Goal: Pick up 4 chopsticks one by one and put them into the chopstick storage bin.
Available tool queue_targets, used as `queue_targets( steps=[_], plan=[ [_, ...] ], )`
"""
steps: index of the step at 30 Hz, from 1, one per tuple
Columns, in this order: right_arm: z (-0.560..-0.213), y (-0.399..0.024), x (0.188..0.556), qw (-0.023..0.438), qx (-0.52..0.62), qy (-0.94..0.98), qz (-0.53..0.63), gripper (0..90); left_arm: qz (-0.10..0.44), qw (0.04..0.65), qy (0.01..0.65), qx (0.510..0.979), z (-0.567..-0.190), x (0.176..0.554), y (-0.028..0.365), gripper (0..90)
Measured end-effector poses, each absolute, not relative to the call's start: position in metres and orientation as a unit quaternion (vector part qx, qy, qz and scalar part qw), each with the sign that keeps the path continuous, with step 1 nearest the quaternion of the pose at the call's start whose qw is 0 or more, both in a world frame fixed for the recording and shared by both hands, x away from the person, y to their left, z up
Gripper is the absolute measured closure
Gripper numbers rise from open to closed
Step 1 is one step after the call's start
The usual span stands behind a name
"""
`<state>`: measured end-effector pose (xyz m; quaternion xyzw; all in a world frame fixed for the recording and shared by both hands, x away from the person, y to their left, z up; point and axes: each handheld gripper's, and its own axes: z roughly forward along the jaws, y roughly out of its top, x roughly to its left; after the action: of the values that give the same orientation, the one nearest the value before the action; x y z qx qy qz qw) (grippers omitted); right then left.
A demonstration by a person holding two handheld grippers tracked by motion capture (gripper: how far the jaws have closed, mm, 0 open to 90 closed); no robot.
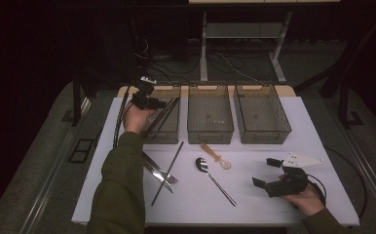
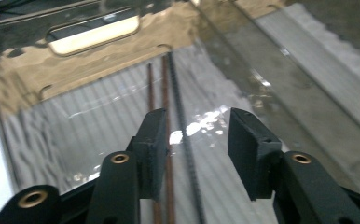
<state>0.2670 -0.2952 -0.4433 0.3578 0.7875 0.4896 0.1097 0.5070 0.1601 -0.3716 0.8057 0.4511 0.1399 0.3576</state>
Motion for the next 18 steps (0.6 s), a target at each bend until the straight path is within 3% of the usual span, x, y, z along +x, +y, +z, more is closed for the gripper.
queue_targets(
  steps=[18],
  plan=[
    [-0.444,-0.294,0.267,0.112,0.36,0.788,0.487,2.3,0.114,0.402,0.386,0.823,-0.355,0.433,0.148,36.8]
  ],
)
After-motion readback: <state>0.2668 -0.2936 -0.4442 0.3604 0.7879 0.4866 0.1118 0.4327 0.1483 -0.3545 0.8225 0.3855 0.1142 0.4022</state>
